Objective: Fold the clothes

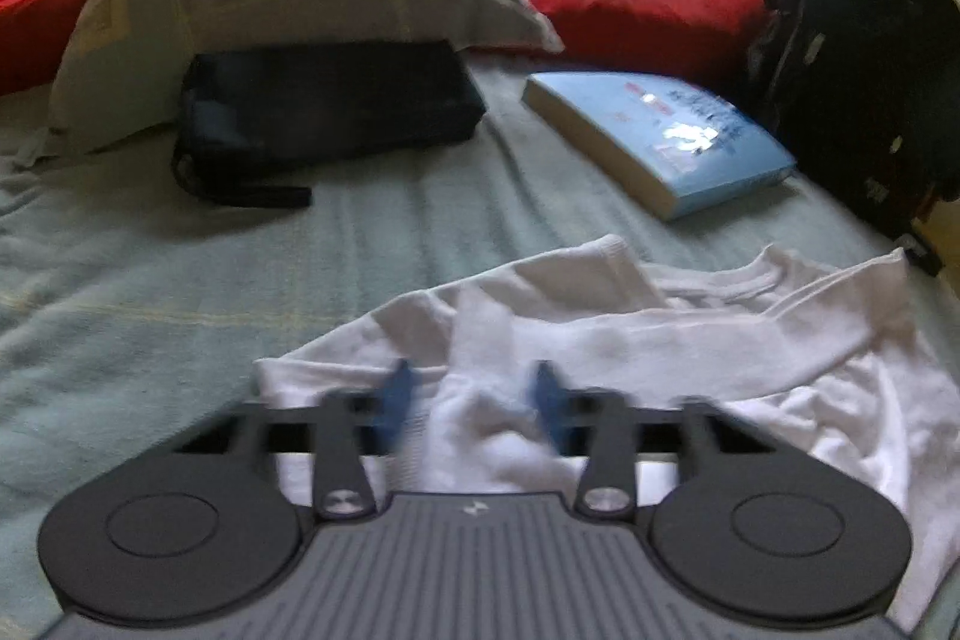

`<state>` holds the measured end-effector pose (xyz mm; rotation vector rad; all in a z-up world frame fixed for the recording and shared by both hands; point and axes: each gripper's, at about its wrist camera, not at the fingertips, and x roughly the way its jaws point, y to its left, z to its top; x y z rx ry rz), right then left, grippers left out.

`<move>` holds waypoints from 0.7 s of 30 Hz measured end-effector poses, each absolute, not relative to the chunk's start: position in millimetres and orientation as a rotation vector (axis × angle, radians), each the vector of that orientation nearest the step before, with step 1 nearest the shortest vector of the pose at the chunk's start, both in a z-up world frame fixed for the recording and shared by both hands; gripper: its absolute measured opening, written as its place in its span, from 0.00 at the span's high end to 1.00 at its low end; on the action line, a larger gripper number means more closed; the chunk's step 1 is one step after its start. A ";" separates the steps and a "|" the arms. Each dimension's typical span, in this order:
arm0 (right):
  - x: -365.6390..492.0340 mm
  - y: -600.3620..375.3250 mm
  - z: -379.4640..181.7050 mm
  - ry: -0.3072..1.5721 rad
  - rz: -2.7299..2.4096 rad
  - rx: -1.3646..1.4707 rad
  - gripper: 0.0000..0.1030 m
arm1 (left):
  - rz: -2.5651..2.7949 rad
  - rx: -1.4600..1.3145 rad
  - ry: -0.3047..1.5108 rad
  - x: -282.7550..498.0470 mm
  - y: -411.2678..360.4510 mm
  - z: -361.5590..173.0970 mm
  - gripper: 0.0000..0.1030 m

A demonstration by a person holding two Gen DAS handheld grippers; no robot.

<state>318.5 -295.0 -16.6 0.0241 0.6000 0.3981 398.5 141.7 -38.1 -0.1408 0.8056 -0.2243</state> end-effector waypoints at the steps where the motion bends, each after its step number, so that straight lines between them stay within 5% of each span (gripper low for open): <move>1: 317.6 -296.4 -17.3 0.601 0.395 0.025 0.00 | -0.229 -0.134 0.776 393.9 141.5 -33.8 0.91; 8: 314.9 -301.8 -22.9 0.617 0.392 0.051 0.00 | -0.150 -0.131 0.713 394.7 154.7 -13.6 0.93; 14: 314.6 -292.6 -21.7 0.631 0.422 0.037 0.00 | -0.062 -0.064 0.772 397.2 152.0 -27.0 0.85; 19: 320.7 -276.2 -7.5 0.624 0.482 0.011 0.00 | -0.092 -0.035 0.660 372.3 147.2 5.9 0.56; 21: 334.2 -259.3 -4.9 0.662 0.514 0.006 0.00 | -0.216 -0.032 0.694 367.9 131.5 10.0 0.53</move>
